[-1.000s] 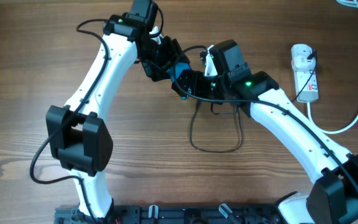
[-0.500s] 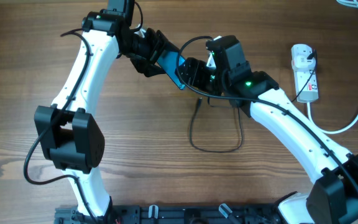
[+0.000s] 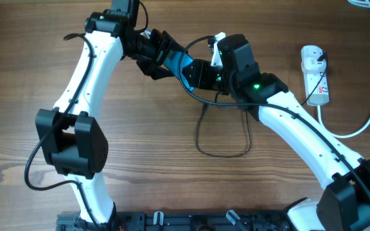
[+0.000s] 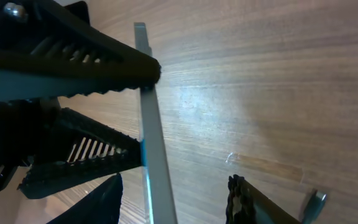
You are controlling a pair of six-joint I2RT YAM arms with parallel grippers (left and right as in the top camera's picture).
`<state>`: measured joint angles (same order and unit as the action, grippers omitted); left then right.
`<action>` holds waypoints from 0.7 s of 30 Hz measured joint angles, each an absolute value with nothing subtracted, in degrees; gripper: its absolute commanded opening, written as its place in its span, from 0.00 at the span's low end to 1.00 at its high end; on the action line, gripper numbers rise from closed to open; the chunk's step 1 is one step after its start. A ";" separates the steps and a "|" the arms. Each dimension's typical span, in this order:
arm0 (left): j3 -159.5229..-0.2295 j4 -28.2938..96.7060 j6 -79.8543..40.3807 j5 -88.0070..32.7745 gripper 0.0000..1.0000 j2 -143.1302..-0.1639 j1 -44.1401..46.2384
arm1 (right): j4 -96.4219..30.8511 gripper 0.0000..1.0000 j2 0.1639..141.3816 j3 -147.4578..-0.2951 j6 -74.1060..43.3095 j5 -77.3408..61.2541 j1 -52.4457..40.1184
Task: Plug charger to phone and switch on socket
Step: 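Bring the plug up to the phone's bottom port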
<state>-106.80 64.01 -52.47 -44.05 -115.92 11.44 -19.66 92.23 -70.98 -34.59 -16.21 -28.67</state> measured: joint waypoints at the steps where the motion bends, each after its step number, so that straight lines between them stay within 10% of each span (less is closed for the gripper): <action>1: -106.80 64.01 -52.66 -44.07 0.69 -115.92 11.44 | -19.40 0.50 92.23 -70.98 -34.00 -16.19 -28.67; 21: -106.80 64.01 -52.71 -45.08 0.70 -115.92 11.44 | -18.72 0.29 92.23 -70.98 -30.52 -15.35 -28.67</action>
